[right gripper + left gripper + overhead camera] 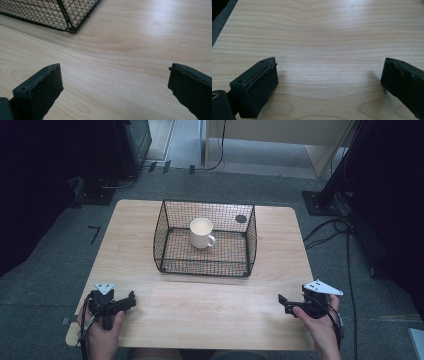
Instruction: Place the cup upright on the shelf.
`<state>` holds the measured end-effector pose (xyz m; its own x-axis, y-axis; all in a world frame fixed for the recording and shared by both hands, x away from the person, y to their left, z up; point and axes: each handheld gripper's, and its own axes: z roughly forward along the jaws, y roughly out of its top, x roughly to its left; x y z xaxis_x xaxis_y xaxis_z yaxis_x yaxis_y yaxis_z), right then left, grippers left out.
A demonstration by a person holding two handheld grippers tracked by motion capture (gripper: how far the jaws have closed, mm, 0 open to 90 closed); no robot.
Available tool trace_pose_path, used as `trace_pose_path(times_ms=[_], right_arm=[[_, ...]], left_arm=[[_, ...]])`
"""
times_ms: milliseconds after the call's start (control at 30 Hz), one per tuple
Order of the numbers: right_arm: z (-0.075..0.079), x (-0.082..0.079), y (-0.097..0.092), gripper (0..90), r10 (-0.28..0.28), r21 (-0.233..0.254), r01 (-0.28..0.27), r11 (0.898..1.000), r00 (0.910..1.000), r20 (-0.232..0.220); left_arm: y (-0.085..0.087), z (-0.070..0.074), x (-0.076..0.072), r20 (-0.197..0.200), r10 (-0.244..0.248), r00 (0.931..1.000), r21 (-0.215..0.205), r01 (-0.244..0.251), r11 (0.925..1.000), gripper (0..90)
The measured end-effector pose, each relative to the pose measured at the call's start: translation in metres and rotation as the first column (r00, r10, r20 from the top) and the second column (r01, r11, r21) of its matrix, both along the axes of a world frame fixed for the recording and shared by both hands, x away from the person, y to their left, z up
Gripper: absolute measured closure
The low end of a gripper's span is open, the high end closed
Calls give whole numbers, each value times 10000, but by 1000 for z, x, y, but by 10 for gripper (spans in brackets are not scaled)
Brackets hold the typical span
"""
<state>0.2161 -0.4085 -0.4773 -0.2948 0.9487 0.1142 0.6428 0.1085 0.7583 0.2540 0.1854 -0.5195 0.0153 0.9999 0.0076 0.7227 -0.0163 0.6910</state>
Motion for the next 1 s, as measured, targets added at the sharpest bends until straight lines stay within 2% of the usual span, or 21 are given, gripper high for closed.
trace_pose_path(times_ms=[433,833,1000], right_arm=[[-25,-10,-20,0,-645,-171,639,9978,9970,-416],[-45,-12,-23,0,-1012,-492,974,9940,9917,-799],[-48,-14,-22,0,-1131,-523,1100,9926,9917,-608]], left_arm=[[0,0,0,1,-4,10000,-2,4,10000,11],[0,0,0,3,-3,10000,-1,3,10000,11],[0,0,0,0,-5,10000,1,5,10000,11]])
